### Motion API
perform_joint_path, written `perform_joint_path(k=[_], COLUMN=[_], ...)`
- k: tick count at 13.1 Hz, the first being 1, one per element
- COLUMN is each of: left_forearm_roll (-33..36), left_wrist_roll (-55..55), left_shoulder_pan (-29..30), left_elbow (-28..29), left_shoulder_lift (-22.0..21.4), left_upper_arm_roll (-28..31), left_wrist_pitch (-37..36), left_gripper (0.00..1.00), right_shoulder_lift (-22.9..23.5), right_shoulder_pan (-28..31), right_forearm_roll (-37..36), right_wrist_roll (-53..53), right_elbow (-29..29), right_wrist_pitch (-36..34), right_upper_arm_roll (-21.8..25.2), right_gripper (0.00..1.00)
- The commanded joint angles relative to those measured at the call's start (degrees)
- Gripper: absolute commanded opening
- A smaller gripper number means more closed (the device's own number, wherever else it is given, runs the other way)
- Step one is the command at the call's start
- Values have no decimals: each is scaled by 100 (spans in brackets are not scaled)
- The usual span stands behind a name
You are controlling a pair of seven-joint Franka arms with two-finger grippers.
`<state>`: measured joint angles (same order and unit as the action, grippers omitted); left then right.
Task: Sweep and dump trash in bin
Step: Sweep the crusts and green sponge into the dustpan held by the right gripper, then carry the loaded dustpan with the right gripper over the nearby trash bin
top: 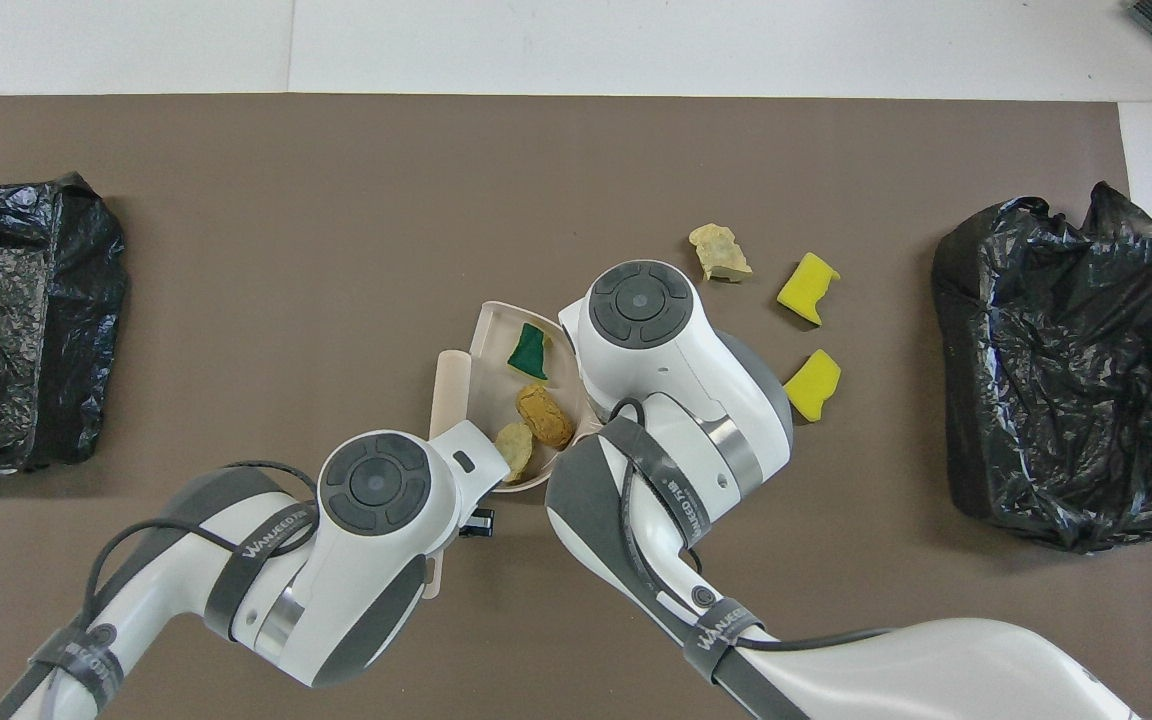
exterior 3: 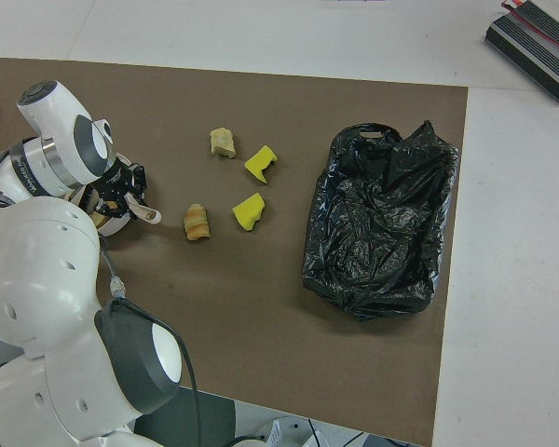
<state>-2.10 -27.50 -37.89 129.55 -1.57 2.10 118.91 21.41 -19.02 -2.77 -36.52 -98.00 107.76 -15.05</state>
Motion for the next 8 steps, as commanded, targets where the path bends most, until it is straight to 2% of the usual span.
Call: perform_joint_path(k=[1, 3, 5, 8], left_forearm_roll=[-36, -54, -71, -307], left_wrist_roll=[78, 60, 139, 51], left_shoulder_pan=[509, 607, 546, 554], left_elbow=[-622, -712, -529, -396], left_shoulder_lift=[44, -79, -298, -474], left_upper_arm_roll=[1, -8, -8, -17], left_wrist_pitch=[-708, -921, -1315, -1335], left_gripper=[0, 0, 0, 0], right_shoulder_lift=[-137, -400, -716, -1182], right_shoulder_pan=[65, 144, 450, 881], right_forearm_roll=[92, 145, 189, 207], right_wrist_roll=[12, 224, 225, 216], right_elbow=[-79, -70, -70, -18], right_wrist_pitch=[-175, -421, -580, -869], right_upper_arm_roll=[-42, -24, -33, -33], right_gripper=[0, 0, 0, 0])
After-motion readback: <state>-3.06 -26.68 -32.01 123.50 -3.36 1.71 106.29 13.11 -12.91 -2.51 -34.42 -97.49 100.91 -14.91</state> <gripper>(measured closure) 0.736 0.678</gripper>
